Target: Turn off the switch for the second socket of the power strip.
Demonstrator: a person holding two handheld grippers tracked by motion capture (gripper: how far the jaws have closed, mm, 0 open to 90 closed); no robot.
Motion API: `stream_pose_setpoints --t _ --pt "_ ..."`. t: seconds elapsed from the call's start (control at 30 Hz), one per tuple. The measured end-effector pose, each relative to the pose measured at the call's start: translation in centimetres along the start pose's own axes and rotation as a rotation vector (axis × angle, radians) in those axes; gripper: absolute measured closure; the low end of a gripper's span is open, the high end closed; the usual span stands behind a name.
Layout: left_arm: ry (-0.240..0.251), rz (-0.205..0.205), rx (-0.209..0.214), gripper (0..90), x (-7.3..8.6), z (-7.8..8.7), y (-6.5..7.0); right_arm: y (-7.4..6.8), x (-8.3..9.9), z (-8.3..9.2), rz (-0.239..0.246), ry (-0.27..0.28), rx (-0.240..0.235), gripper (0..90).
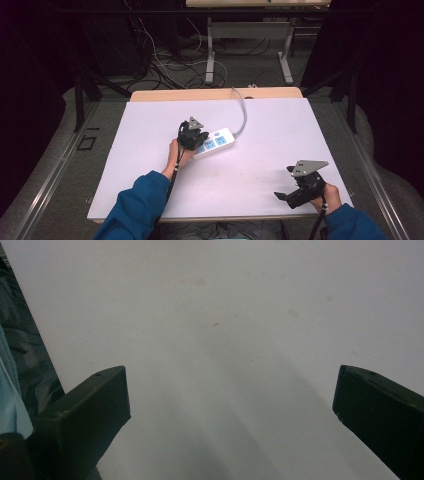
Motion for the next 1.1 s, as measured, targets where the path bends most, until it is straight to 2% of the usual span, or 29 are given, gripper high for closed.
stream_pose_setpoints --t 0.37,0.87,1.1 --pt "0.019 0.003 0.003 90.0 0.15 -0.01 -0.07 0.04 0.02 -0.04 0.010 -0.003 -0.002 1.2" --pt "0.018 -0.006 0.003 90.0 0.19 -0.03 -0.02 -0.02 0.01 -0.09 0.003 -0.001 0.007 1.2" --pt "0.012 -0.013 -0.010 90.0 0.21 -0.05 0.02 -0.06 0.05 -0.10 0.002 -0.006 0.005 1.2"
Point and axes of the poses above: each handheld gripper's, and its own axes: z roughly backward along the jaws, x roughly out of its underside, y roughly to its right, the point moved 7 cm from there along -z, roughly forward along the jaws, and after that the axes turned 10 degrees about x, right-handed, at the moved point
